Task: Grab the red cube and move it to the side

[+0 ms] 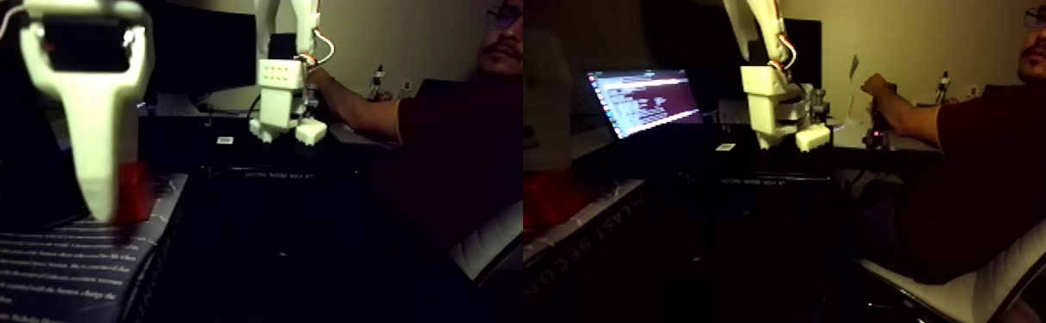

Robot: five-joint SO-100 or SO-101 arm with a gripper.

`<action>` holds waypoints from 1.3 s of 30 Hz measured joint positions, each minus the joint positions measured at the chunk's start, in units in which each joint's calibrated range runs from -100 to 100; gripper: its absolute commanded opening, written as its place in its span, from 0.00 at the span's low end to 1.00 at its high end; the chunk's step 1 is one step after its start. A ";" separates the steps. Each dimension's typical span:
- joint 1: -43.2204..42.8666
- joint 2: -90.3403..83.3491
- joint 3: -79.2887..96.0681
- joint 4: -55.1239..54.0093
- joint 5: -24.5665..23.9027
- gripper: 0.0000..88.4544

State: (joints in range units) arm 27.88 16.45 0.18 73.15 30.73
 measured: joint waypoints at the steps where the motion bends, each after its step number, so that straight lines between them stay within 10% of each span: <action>1: 0.00 -0.67 0.00 0.41 0.26 0.37; 23: -1.47 -30.71 22.69 9.38 12.64 0.37; 33: -15.06 -54.10 49.36 -5.06 -2.88 0.01; 39: -22.01 -68.41 64.25 -10.20 -16.05 0.01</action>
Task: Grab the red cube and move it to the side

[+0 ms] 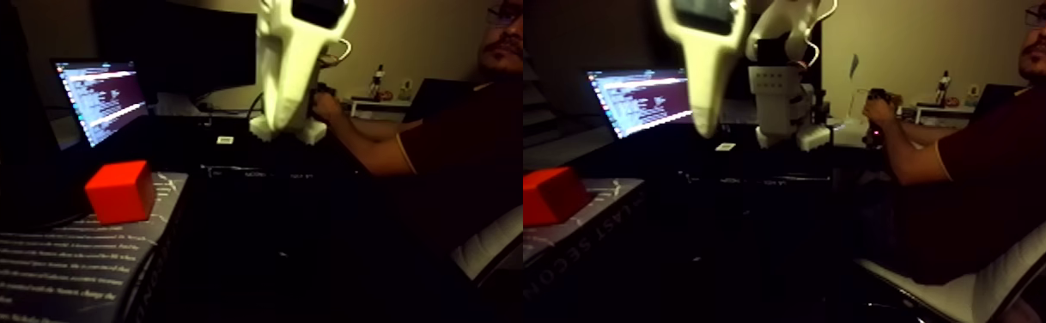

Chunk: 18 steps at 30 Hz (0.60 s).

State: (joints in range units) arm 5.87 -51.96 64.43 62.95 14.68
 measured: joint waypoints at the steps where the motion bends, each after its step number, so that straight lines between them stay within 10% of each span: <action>1: -0.62 -2.44 2.63 -0.82 -2.41 0.01; 18: -5.25 -35.42 26.32 -2.04 -13.27 0.01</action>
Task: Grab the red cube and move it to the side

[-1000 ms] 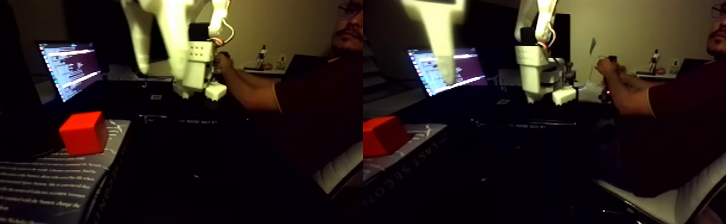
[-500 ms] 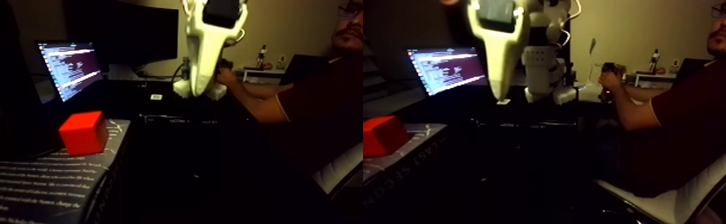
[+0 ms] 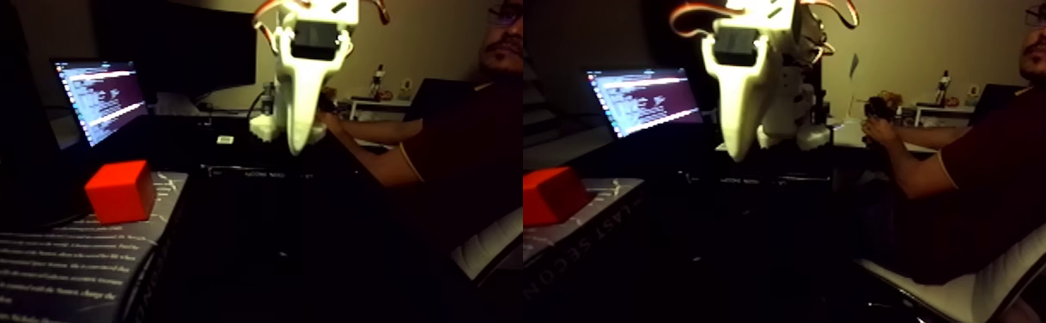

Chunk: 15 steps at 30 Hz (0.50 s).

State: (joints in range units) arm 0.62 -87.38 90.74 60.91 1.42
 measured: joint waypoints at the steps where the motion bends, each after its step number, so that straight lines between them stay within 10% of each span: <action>1: -1.08 -0.93 0.91 0.00 -0.05 0.01; 15: -6.25 -9.34 4.45 0.33 -0.05 0.01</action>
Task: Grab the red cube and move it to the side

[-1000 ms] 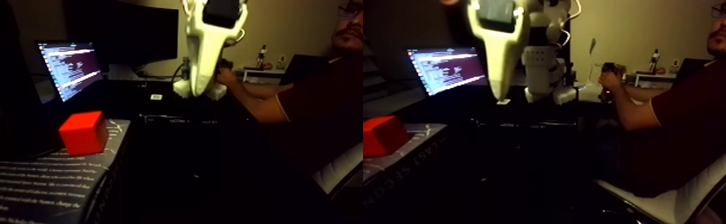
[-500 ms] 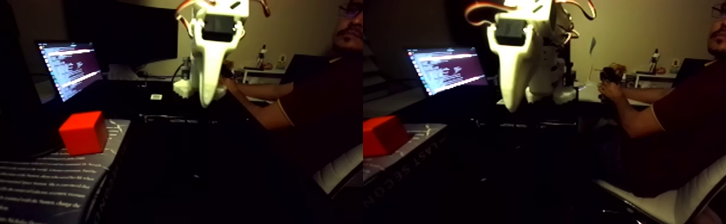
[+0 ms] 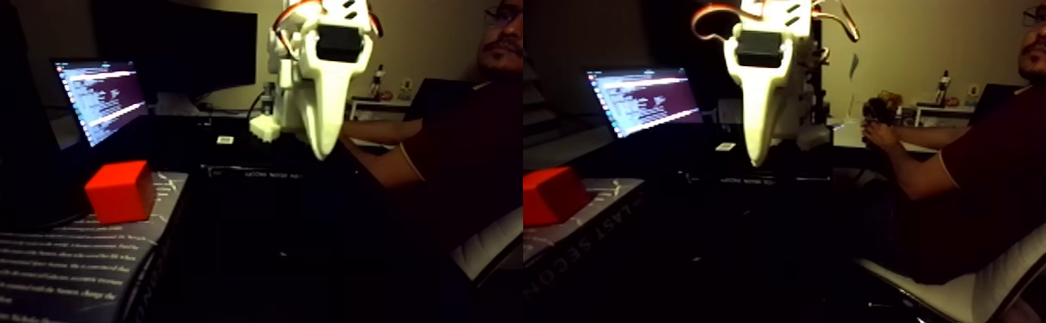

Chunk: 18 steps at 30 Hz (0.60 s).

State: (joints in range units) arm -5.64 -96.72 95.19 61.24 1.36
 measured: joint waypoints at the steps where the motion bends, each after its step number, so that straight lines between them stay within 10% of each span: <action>1: 0.00 0.00 0.00 0.33 0.00 0.01; 18: -0.08 -0.76 0.00 1.22 0.00 0.02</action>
State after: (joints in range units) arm -5.71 -97.48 95.19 62.46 1.36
